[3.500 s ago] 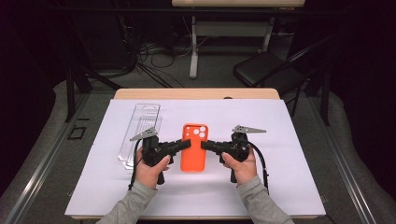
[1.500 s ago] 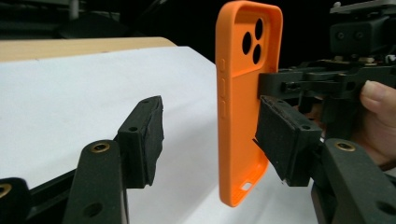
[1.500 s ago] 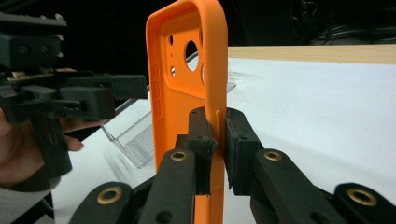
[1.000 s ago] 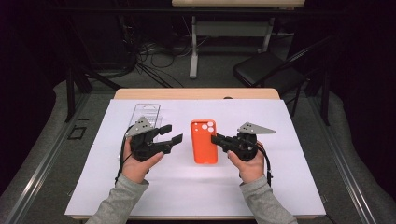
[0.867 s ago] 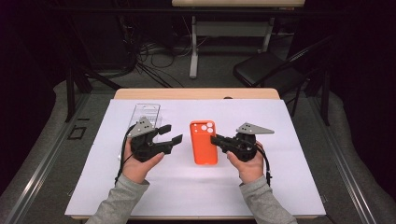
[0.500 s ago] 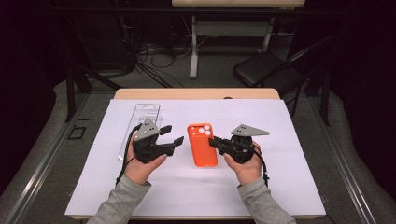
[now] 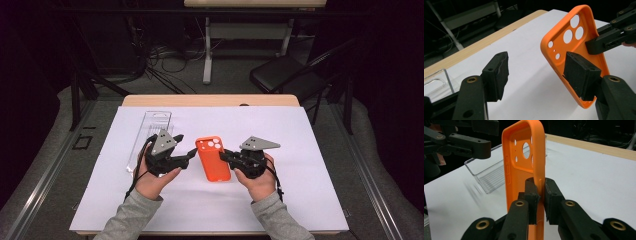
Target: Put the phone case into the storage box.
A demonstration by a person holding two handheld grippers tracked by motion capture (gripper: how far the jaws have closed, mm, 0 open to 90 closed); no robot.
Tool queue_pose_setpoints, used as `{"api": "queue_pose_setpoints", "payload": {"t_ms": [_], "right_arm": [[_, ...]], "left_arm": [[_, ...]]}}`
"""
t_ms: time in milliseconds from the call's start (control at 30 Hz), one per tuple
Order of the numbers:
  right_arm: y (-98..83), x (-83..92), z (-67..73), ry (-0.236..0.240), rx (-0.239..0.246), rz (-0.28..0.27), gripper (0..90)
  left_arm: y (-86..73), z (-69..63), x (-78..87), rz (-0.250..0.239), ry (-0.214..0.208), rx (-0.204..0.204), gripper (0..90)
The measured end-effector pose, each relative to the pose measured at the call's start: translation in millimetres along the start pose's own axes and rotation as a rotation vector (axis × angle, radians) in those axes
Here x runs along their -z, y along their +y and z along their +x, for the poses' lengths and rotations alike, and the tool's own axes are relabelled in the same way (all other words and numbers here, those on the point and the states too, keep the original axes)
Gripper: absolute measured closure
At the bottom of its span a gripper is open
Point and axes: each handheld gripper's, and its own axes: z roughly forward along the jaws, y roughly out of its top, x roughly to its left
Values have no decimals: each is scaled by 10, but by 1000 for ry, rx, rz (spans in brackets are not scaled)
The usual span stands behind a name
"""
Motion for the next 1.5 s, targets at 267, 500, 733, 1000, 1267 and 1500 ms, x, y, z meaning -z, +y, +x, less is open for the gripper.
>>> {"api": "queue_pose_setpoints", "payload": {"t_ms": [267,500,733,1000,1267,1500], "right_arm": [[-6,-15,41,-10,22,3,825],[-13,-25,63,-9,26,1,825],[-28,-58,114,-12,52,15,825],[-36,-77,148,-6,61,19,825],[-41,-88,178,-6,76,26,825],[-46,-96,187,-6,80,29,825]], "left_arm": [[7,-22,5,11,34,-33,381],[10,-63,-4,23,43,-84,424],[11,-98,-7,34,55,-122,508],[-1,-136,-19,62,82,-155,612],[-7,-145,-31,72,72,-161,658],[-8,-170,-34,81,66,-179,721]]}}
